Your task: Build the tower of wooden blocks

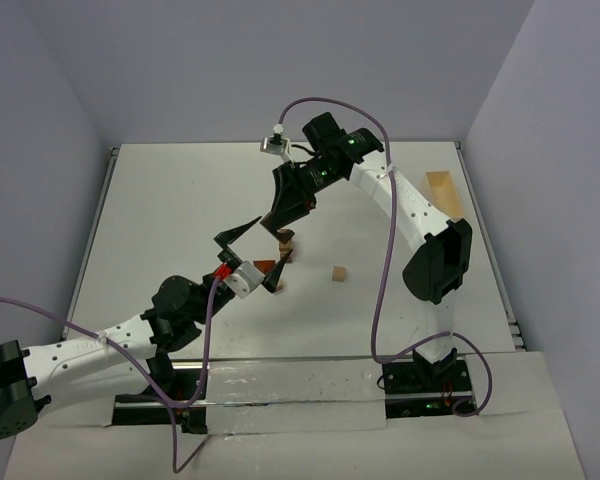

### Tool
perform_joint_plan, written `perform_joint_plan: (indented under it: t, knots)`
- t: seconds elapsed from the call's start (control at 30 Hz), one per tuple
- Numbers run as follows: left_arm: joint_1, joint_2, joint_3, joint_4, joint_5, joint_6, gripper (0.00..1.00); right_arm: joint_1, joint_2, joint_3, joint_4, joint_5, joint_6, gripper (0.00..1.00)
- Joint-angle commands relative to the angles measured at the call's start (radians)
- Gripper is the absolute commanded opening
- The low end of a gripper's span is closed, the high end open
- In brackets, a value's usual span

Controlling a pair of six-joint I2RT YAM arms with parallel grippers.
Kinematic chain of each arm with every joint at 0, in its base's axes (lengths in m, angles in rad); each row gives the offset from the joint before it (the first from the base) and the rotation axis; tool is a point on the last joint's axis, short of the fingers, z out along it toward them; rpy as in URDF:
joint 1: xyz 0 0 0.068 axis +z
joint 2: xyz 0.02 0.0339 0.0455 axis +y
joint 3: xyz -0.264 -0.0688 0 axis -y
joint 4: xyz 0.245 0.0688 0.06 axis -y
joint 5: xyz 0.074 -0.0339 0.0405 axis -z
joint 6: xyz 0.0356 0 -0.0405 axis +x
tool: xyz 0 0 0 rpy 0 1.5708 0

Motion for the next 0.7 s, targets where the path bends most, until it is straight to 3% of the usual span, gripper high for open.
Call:
perform_joint_plan:
  t: [0.0,0.37,0.47,0.5,0.53,0.57,0.6,0.67]
  knots:
    - [-0.006,0.004,0.061,0.04,0.014,0.008,0.89,0.008,-0.022,0.024,-0.004,-0.159,0.002,0.0]
    - [-0.006,0.001,0.081,-0.019,0.018,0.013,0.58,0.008,-0.028,-0.013,0.024,-0.159,0.04,0.01]
    - [-0.006,-0.004,0.094,-0.055,0.02,0.01,0.45,0.008,-0.035,-0.027,0.053,-0.159,0.077,0.25]
    - [-0.006,-0.01,0.102,-0.083,0.024,0.007,0.4,0.008,-0.038,-0.032,0.061,-0.158,0.089,0.55]
    - [-0.006,-0.021,0.111,-0.117,0.026,0.006,0.36,0.008,-0.041,-0.033,0.065,-0.158,0.095,0.67]
    - [-0.006,-0.03,0.118,-0.143,0.028,0.004,0.34,0.008,-0.044,-0.035,0.067,-0.159,0.098,0.87]
    - [-0.006,-0.041,0.125,-0.172,0.03,-0.004,0.31,0.007,-0.049,-0.036,0.079,-0.159,0.11,0.98]
    - [-0.006,-0.068,0.147,-0.254,0.041,-0.018,0.26,0.003,-0.055,-0.035,0.091,-0.158,0.124,1.0]
